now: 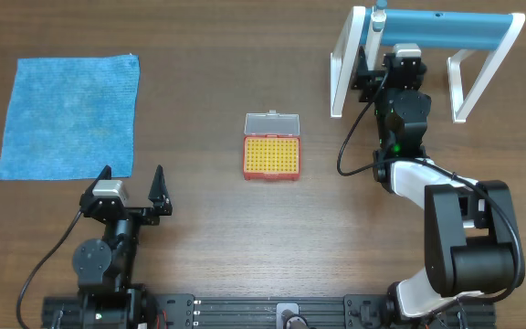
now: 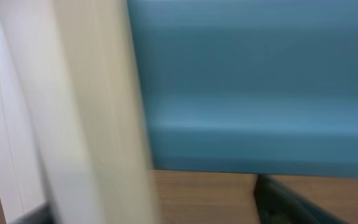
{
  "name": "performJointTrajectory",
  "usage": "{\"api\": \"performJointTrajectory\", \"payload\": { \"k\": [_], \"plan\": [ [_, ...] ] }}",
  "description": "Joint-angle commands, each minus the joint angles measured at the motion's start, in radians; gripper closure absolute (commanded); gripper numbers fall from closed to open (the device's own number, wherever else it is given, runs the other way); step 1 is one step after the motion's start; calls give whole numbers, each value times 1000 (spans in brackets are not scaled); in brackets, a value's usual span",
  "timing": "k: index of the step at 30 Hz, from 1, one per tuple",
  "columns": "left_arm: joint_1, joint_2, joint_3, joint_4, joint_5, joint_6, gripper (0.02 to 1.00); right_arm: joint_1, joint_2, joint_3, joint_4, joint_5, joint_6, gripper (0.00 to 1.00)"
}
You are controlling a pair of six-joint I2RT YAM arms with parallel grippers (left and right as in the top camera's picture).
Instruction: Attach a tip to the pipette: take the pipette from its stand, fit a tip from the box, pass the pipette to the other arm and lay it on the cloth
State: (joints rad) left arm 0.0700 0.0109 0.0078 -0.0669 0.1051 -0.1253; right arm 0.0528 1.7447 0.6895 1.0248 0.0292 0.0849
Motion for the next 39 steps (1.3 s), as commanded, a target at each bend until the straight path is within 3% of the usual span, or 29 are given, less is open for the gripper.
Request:
{"api": "performJointTrajectory", "payload": {
  "k": [1,25,29,34,35,39],
  "plan": [
    [-5,-7,-2,-5,-7,2,25,4,16,20,2,3,-3,921],
    [-5,-7,-2,-5,-7,2,25,17,-207,-123,8,1,-4,921],
    [-5,-7,-2,-5,-7,2,25,102,-255,-195,186,-46,-3,921],
    [-5,-7,-2,-5,-7,2,23,271,-251,-272,380,-219,40,921],
    [-5,-7,-2,-5,-7,2,25,333,-245,-289,379,-225,64,921],
    [-5,-7,-2,-5,-7,2,23,413,-237,-307,380,-225,64,921]
  ]
}}
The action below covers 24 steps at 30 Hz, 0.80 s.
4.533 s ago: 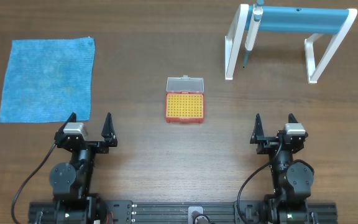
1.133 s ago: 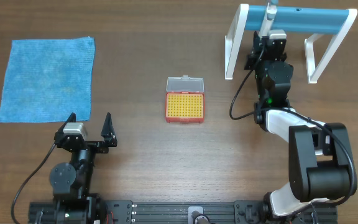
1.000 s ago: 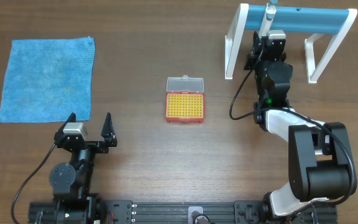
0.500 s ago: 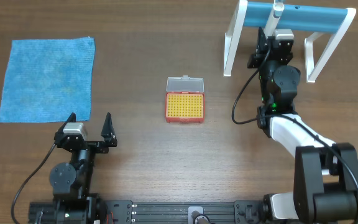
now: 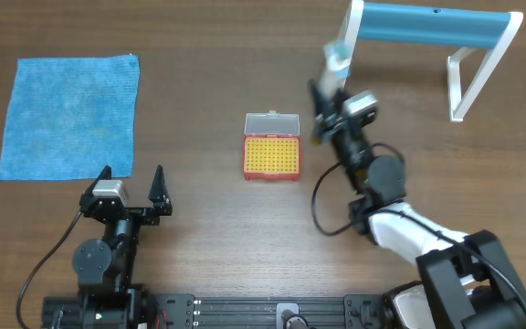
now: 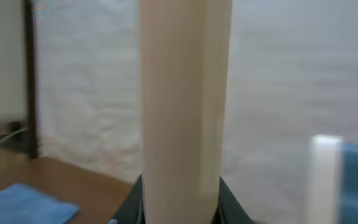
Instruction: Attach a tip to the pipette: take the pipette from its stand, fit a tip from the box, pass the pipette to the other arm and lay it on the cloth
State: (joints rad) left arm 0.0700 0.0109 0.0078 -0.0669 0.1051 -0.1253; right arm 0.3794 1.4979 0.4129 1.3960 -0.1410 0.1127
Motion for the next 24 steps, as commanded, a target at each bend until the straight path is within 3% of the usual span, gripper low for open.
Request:
{"api": "performJointTrajectory", "payload": {
  "k": [1,8,24],
  "plan": [
    [-5,-7,-2,-5,-7,2,25,100,12,-35,9,-55,36,921],
    [-5,-7,-2,-5,-7,2,25,196,97,-41,30,-55,35,921],
    [-5,-7,-2,-5,-7,2,25,203,278,3,68,-55,35,921]
  ]
}}
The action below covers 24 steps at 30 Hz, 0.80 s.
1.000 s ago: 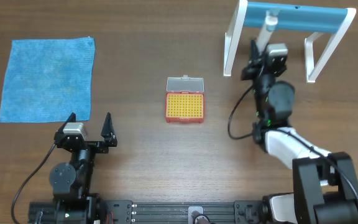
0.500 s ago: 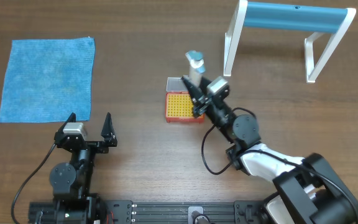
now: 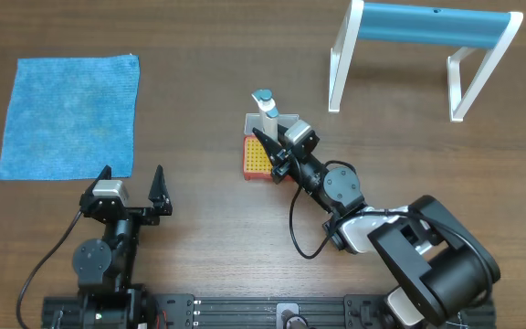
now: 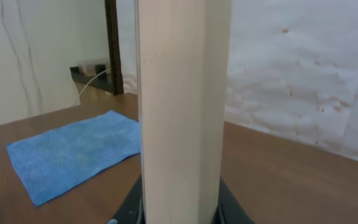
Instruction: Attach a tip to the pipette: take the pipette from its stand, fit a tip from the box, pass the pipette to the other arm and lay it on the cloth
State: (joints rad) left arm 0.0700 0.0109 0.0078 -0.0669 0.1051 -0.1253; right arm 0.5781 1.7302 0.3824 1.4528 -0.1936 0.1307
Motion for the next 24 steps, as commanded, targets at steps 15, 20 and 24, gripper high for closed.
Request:
{"api": "performJointTrajectory", "payload": {
  "k": [15,20,24],
  "plan": [
    [-5,-7,-2,-5,-7,2,23,2,82,80,8,-1,-13,921],
    [-5,-7,-2,-5,-7,2,25,-5,101,95,8,-2,-13,921],
    [-5,-7,-2,-5,-7,2,23,-19,107,99,8,-1,-14,919]
  ]
}}
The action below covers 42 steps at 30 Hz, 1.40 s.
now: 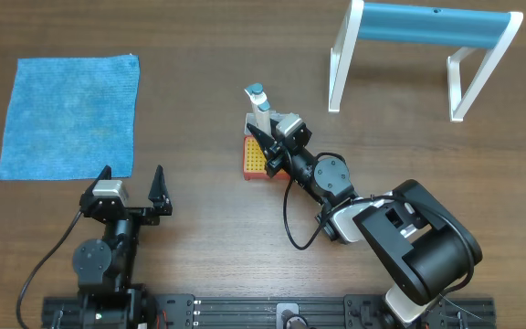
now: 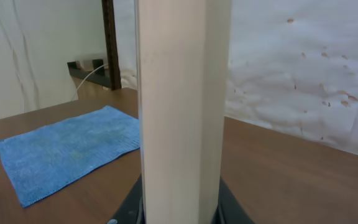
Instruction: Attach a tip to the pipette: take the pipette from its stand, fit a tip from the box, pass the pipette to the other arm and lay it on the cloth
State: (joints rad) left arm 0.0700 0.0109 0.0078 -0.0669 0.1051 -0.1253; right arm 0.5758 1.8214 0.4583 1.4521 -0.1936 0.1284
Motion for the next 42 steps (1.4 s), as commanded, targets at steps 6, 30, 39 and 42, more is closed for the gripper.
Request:
{"api": "performJointTrajectory", "payload": {
  "k": [6,30,39,42],
  "plan": [
    [-5,-7,-2,-5,-7,2,23,-24,23,25,9,-1,-14,921],
    [-5,-7,-2,-5,-7,2,25,-27,49,50,-14,-2,-14,921],
    [-5,-7,-2,-5,-7,2,23,-27,58,50,-66,-2,-14,921],
    [-5,-7,-2,-5,-7,2,23,-27,81,50,-47,-3,-14,921]
  ]
}}
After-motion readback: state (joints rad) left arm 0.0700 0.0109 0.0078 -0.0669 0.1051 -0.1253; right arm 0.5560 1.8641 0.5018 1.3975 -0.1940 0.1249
